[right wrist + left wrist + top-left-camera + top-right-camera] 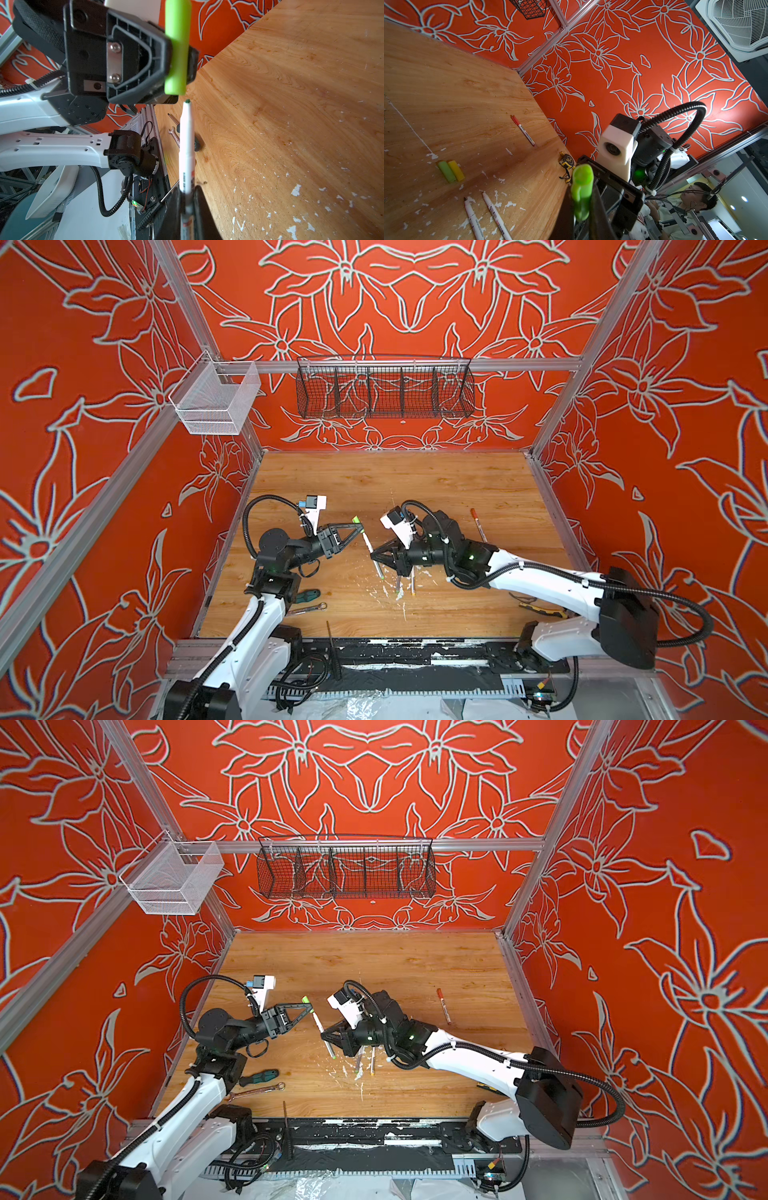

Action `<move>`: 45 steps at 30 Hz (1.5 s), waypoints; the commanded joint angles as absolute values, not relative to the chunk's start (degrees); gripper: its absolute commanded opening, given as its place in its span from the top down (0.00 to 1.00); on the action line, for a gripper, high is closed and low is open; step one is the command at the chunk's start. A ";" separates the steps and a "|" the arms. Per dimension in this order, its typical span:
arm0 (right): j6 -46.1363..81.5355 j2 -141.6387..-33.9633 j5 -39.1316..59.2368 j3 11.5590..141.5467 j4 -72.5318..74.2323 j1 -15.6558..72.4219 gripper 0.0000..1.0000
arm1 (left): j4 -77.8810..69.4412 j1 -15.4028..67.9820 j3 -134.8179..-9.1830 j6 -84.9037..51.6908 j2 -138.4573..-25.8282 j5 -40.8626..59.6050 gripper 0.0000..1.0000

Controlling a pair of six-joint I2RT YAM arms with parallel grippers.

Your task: Insert the pens into the pen caps

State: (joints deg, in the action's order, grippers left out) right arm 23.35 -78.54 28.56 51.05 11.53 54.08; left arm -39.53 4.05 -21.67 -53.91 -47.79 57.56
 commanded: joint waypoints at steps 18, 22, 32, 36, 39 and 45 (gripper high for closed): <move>21.29 -76.91 27.92 53.87 9.85 54.05 0.95 | -40.66 4.39 -21.95 -53.80 -48.52 58.32 1.00; 21.09 -76.65 27.69 54.08 9.36 54.08 0.96 | -40.21 4.39 -21.97 -53.39 -48.08 58.05 1.00; 20.43 -77.26 26.81 55.00 8.42 53.97 0.96 | -41.18 4.92 -21.95 -53.96 -47.84 58.44 1.00; 20.38 -77.91 26.44 54.98 7.56 54.00 0.96 | -41.18 4.92 -21.91 -53.80 -46.64 58.01 1.00; 20.51 -77.65 26.26 54.11 7.65 53.97 0.96 | -41.98 4.92 -21.97 -54.29 -46.02 58.18 1.00; 20.31 -75.76 26.95 52.37 8.37 53.97 0.98 | -38.62 4.40 -23.64 -53.38 -45.46 58.31 1.00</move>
